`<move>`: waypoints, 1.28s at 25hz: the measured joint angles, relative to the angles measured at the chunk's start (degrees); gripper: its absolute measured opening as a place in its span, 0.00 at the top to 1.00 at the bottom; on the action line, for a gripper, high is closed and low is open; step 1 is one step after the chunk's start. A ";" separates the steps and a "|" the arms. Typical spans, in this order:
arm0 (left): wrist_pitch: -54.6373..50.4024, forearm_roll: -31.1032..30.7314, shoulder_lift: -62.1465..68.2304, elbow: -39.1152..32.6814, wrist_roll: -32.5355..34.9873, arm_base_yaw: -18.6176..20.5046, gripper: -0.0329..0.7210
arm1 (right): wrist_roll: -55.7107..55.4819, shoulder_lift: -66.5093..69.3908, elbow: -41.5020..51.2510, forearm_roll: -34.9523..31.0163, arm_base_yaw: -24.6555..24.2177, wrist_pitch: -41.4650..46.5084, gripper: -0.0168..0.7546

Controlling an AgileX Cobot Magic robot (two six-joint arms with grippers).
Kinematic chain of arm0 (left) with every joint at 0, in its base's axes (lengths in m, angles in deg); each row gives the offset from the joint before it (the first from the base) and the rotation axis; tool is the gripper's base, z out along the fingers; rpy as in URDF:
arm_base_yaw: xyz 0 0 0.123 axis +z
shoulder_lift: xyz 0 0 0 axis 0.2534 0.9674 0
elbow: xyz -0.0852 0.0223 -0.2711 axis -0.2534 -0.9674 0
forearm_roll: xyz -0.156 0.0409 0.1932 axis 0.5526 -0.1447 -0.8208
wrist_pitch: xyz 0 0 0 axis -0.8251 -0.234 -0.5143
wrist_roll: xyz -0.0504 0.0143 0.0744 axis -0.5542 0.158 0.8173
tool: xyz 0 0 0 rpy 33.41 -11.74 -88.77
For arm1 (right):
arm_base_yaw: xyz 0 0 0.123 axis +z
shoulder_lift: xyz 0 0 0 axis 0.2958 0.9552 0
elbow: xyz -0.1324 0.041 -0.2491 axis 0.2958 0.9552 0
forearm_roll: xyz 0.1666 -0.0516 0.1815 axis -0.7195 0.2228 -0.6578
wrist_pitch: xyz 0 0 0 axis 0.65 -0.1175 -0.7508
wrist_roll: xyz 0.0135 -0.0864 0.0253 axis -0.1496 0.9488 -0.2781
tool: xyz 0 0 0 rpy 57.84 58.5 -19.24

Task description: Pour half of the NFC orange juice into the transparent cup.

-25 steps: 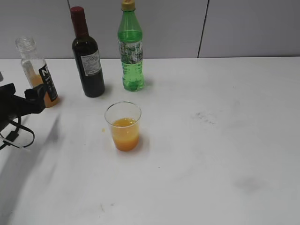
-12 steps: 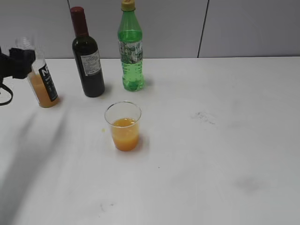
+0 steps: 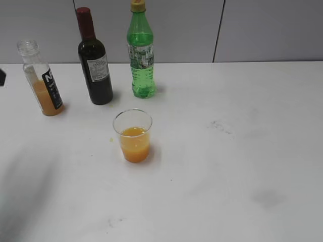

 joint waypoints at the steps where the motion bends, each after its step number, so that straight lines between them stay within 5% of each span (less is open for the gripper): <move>1: -4.06 0.00 -0.68 0.00 0.00 0.23 0.14 | 0.00 0.00 0.00 0.00 0.00 0.00 0.24; 7: -18.38 -0.41 -6.18 -4.44 0.00 0.36 0.16 | -0.04 0.00 0.00 0.00 0.00 0.00 0.24; 15: -21.46 -0.46 -25.38 -17.99 -3.73 0.36 0.17 | -0.04 0.00 0.00 0.00 0.00 0.00 0.24; 24: -33.17 -4.19 -46.07 -19.77 -6.77 0.36 0.17 | -0.04 0.00 0.00 0.00 0.00 0.00 0.24; 32: -33.49 -5.69 -62.56 -21.29 -8.98 0.36 0.17 | -0.12 0.00 0.00 -0.06 0.00 0.00 0.24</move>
